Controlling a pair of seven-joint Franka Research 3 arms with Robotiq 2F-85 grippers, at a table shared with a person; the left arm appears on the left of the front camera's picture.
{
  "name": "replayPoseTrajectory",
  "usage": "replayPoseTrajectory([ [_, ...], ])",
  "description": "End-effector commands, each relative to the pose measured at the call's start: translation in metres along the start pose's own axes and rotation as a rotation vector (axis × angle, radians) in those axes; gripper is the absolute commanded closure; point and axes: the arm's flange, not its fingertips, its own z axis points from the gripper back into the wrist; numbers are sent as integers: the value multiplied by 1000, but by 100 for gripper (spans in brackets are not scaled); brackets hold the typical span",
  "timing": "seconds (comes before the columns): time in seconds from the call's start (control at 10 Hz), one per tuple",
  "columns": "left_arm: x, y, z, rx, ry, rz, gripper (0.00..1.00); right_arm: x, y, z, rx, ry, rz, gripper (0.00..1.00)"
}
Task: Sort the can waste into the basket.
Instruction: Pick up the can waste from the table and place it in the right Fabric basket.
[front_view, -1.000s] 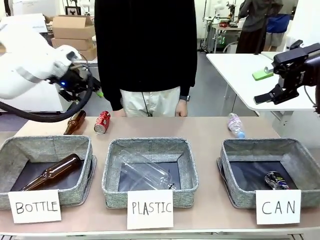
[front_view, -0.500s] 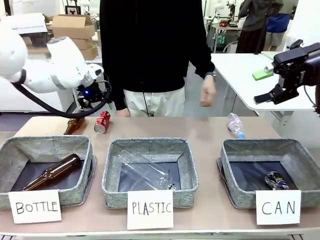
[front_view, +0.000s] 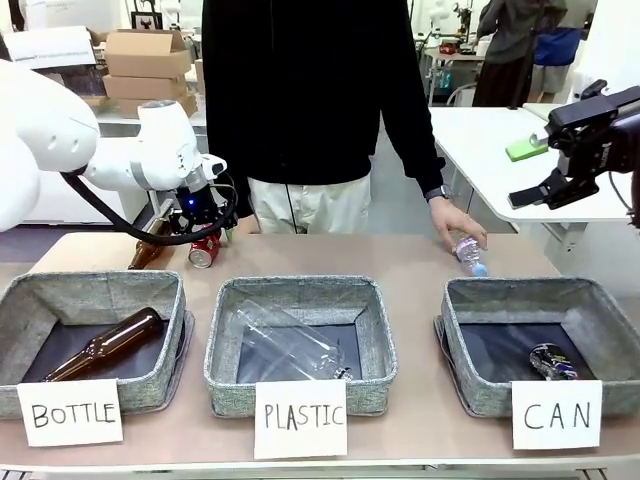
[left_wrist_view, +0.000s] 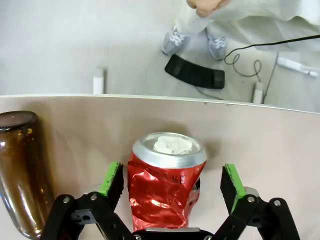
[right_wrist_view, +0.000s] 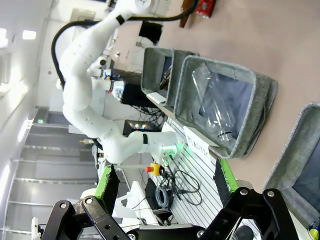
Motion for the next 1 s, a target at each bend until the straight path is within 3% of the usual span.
replayPoseTrajectory([
  [0.0, 8, -3, 6, 33, 3, 22, 0, 2, 3, 2, -11, -3, -5, 0],
  [0.1, 9, -3, 7, 35, 8, 44, 0, 2, 3, 2, -11, -3, -5, 0],
  [0.2, 8, -4, 7, 43, 11, 35, 57, 2, 3, 2, -11, -3, -5, 0],
  [0.3, 8, -3, 7, 46, 19, 34, 57, 2, 3, 2, -11, -3, -5, 0],
  [0.4, 7, -3, 7, 54, 29, 32, 100, 2, 3, 2, -11, -3, -5, 0],
  [0.5, 7, -3, 6, 62, 33, 33, 62, 2, 3, 2, -11, -3, -5, 0],
  [0.6, 7, -3, 6, 60, 35, 32, 100, 2, 3, 2, -11, -3, -5, 0],
  [0.7, 7, -3, 7, 58, 35, 33, 85, 2, 3, 2, -11, -3, -5, 0],
  [0.8, 5, -3, 8, 48, 35, 41, 100, 2, 3, 2, -11, -3, -5, 0],
  [0.9, 4, -2, 9, 45, 30, 45, 100, 2, 3, 2, -11, -3, -5, 0],
])
